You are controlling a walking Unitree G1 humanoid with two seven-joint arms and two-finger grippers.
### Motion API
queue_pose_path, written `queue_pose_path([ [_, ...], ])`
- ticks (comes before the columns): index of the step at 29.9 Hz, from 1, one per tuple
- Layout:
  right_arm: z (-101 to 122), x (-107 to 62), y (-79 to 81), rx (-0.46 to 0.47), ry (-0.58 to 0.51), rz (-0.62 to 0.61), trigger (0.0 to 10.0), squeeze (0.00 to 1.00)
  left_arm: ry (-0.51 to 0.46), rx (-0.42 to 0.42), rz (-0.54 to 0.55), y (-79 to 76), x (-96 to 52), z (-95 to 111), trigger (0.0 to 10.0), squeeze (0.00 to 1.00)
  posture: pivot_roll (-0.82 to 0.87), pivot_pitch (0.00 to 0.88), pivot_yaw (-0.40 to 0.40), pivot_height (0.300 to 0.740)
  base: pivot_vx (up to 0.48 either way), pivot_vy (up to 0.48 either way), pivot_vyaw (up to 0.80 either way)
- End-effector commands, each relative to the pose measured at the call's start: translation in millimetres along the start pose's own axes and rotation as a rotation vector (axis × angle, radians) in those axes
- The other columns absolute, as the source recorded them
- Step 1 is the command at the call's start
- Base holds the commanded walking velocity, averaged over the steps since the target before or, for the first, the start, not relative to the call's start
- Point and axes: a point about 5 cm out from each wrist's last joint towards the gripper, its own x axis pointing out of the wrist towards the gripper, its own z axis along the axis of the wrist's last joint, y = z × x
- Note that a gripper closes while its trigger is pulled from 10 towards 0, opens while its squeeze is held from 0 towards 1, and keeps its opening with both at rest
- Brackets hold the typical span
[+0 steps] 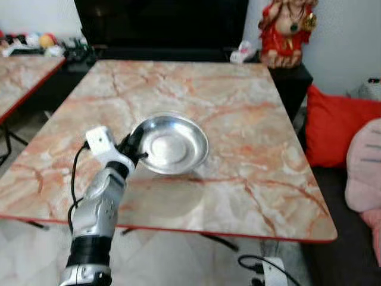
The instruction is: Setting the table
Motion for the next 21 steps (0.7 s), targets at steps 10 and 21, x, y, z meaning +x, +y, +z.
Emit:
queue_pose_path([
  [10,-1,-0.1,3.8,-0.007,0.005,0.012,10.0,0.0,0.052,0.065,0.005,17.1,-18.2,-2,10.0,0.0,0.12,0.0,-0.006,0.74,0.0,0.0,0.0],
  [21,-2,-0.2,4.2,-0.005,0.005,0.013,10.0,0.0,0.128,0.104,-0.029,17.9,-13.5,-23,10.0,0.0,0.11,0.0,-0.005,0.74,0.0,0.0,0.0],
])
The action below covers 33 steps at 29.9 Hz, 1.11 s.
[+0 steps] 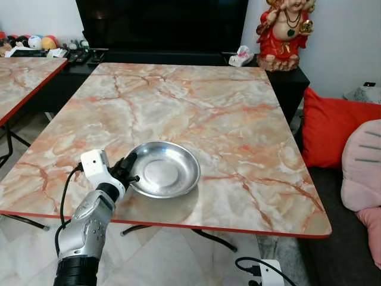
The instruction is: Setting the table
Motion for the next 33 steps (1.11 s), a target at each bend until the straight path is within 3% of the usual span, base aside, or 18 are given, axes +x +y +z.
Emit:
queue_pose_path([
  [1,0,0.0,-0.1,-0.008,-0.001,0.002,10.0,0.0,-0.013,0.048,-0.013,1.8,3.1,6,10.0,0.0,0.11,0.0,-0.004,0.74,0.0,0.0,0.0],
  [12,0,-0.1,-0.3,-0.009,-0.001,0.004,10.0,0.0,0.014,0.072,-0.01,4.0,0.0,-6,10.0,0.0,0.11,0.0,-0.007,0.74,0.0,0.0,0.0],
  [13,0,0.0,-0.4,-0.009,-0.001,0.003,10.0,0.0,0.017,0.075,-0.016,3.2,0.2,-7,10.0,0.28,0.11,0.0,-0.008,0.74,0.0,0.0,0.0],
  [14,0,0.0,-0.4,-0.009,-0.001,0.003,10.0,0.0,0.017,0.075,-0.016,3.2,0.2,-7,10.0,0.28,0.11,0.0,-0.008,0.74,0.0,0.0,0.0],
  [16,0,0.0,-0.5,-0.008,-0.001,0.002,10.0,0.0,0.021,0.079,-0.019,3.0,0.6,-8,10.0,0.52,0.11,0.0,-0.006,0.74,0.0,0.0,0.0],
  [19,0,0.0,-0.6,-0.009,-0.001,0.002,10.0,0.0,0.023,0.084,-0.022,2.9,0.7,-9,10.0,0.53,0.11,0.0,-0.006,0.74,0.0,0.0,0.0],
  [20,0,0.0,-0.5,-0.009,-0.001,0.002,10.0,0.0,0.024,0.086,-0.022,3.1,0.6,-9,10.0,0.69,0.11,0.0,-0.006,0.74,0.0,0.0,0.0],
  [31,0,0.0,-0.4,-0.015,0.002,0.007,10.0,0.0,0.022,0.102,0.0,7.5,-2.1,-9,10.0,0.69,0.11,0.0,-0.008,0.74,0.0,0.0,0.0],
  [32,0,0.0,-0.4,-0.015,0.002,0.007,10.0,0.0,0.023,0.102,-0.001,7.4,-2.2,-9,10.0,0.72,0.11,0.0,-0.009,0.74,0.0,0.0,0.0],
  [33,0,0.0,-0.5,-0.015,0.002,0.007,10.0,0.0,0.023,0.104,-0.002,7.3,-2.3,-9,10.0,0.85,0.11,0.0,-0.009,0.74,0.0,0.0,0.0],
])
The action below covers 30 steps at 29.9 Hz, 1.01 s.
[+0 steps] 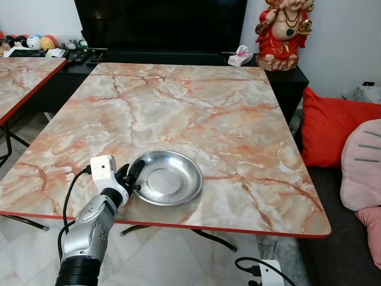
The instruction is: Setting the table
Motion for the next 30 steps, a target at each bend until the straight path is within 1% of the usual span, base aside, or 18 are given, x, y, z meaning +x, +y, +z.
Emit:
queue_pose_path([
  [1,0,0.0,-0.8,-0.013,0.001,0.001,10.0,0.0,-0.005,0.021,0.01,3.0,-1.3,0,10.0,0.96,0.11,0.0,-0.009,0.74,0.0,0.0,0.0],
  [4,1,0.1,-0.9,-0.013,0.001,0.001,10.0,0.0,-0.004,0.025,0.01,3.4,-1.3,0,10.0,1.0,0.11,0.0,-0.009,0.74,0.0,0.0,0.0],
  [10,0,0.0,-1.0,-0.014,0.001,0.001,10.0,0.0,-0.007,0.036,0.015,5.2,-2.2,1,10.0,1.0,0.11,0.0,-0.01,0.74,0.0,0.0,0.0],
  [11,1,0.1,-1.0,-0.015,0.001,0.001,10.0,0.0,-0.01,0.041,0.019,5.8,-2.4,2,10.0,0.92,0.11,0.0,-0.009,0.74,0.0,0.0,0.0],
  [12,1,0.1,-1.0,-0.015,0.001,0.001,10.0,0.0,-0.017,0.048,0.026,6.7,-2.7,3,10.0,0.2,0.11,0.0,-0.01,0.74,0.0,0.0,0.0],
  [14,1,0.0,-1.0,-0.015,0.001,0.001,10.0,0.0,-0.022,0.052,0.031,7.4,-2.9,4,10.0,0.2,0.11,0.0,-0.01,0.74,0.0,0.0,0.0],
  [15,1,0.0,-1.0,-0.015,0.001,0.001,10.0,0.0,-0.038,0.054,0.034,7.7,-3.0,8,10.0,0.0,0.11,0.0,-0.01,0.74,0.0,0.0,0.0],
  [16,1,0.0,-1.2,-0.015,0.001,0.001,10.0,0.0,-0.078,0.068,0.034,7.5,-3.0,16,10.0,0.0,0.11,0.0,-0.011,0.74,0.0,0.0,0.0],
  [21,1,0.0,-1.5,-0.015,0.001,0.0,10.0,0.0,-0.176,0.11,0.028,5.2,-3.5,39,10.0,0.0,0.11,0.0,-0.012,0.74,0.0,0.0,0.0],
  [22,0,0.0,-1.6,-0.015,0.001,-0.001,10.0,0.0,-0.202,0.138,0.024,3.8,-3.6,45,10.0,0.0,0.11,0.0,-0.012,0.74,0.0,0.0,0.0],
  [23,0,0.0,-1.7,-0.015,0.001,-0.002,10.0,0.0,-0.247,0.192,0.013,-0.3,-3.9,55,10.0,0.0,0.11,0.0,-0.015,0.74,0.0,0.0,0.0],
  [24,0,0.0,-1.8,-0.016,0.001,-0.002,10.0,0.0,-0.265,0.217,0.008,-2.7,-3.8,58,10.0,0.0,0.11,0.0,-0.014,0.74,0.0,0.0,0.0],
  [25,0,-0.1,-1.9,-0.016,0.001,-0.002,10.0,0.0,-0.286,0.274,-0.007,-7.9,-3.5,61,10.0,0.0,0.11,0.0,-0.016,0.74,0.0,0.0,0.0],
  [26,0,-0.1,-1.9,-0.016,0.001,-0.002,10.0,0.0,-0.286,0.274,-0.007,-7.9,-3.5,61,10.0,0.0,0.11,0.0,-0.016,0.74,0.0,0.0,0.0],
  [27,0,-0.1,-1.9,-0.015,-0.001,-0.002,10.0,0.0,-0.296,0.406,-0.058,-19.8,-2.2,60,10.0,0.0,0.12,0.0,-0.017,0.74,0.0,0.0,0.0],
  [28,1,-0.1,-1.8,-0.014,-0.002,-0.002,10.0,0.0,-0.293,0.461,-0.099,-27.8,-1.0,56,10.0,0.0,0.12,0.0,-0.018,0.74,0.0,0.0,0.0],
  [29,1,-0.1,-1.7,-0.013,-0.004,-0.002,10.0,0.0,-0.283,0.46,-0.115,-31.6,0.3,51,10.0,0.0,0.12,0.0,-0.018,0.74,0.0,0.0,0.0],
  [30,1,-0.1,-1.7,-0.01,-0.007,-0.003,10.0,0.0,-0.262,0.468,-0.134,-38.2,3.2,41,10.0,0.0,0.11,0.0,-0.018,0.74,0.0,0.0,0.0],
])
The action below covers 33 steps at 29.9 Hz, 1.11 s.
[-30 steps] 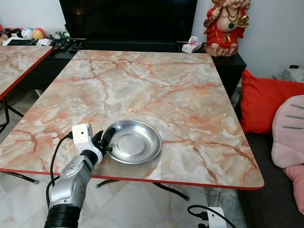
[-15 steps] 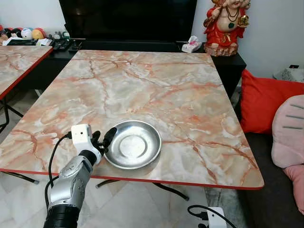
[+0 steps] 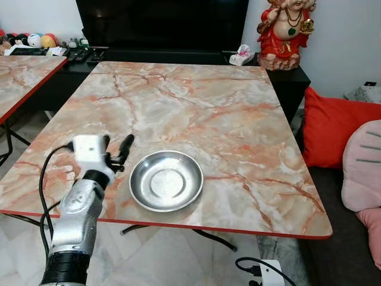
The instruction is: Setting the table
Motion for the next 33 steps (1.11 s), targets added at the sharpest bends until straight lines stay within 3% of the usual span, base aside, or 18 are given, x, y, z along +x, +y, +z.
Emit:
queue_pose_path([
  [1,1,0.0,-0.6,0.0,-0.011,-0.003,10.0,0.0,0.021,0.045,-0.073,-22.7,4.1,-10,10.0,0.0,0.11,0.0,-0.018,0.74,0.0,0.0,0.0],
  [10,1,-0.1,-0.7,0.009,-0.014,-0.007,10.0,0.0,0.015,0.034,-0.048,-45.5,8.5,-20,10.0,0.0,0.1,0.0,-0.019,0.74,0.0,0.0,0.0],
  [24,0,-0.2,0.2,0.005,-0.013,-0.001,10.0,0.0,-0.036,0.013,0.067,-33.0,7.0,-19,10.0,0.0,0.11,0.0,-0.02,0.74,0.0,0.0,0.0],
  [33,0,-0.4,0.0,0.005,-0.012,0.0,10.0,0.0,-0.036,0.012,0.08,-31.0,5.4,-21,10.0,0.0,0.11,0.0,-0.02,0.74,0.0,0.293,0.0],
])
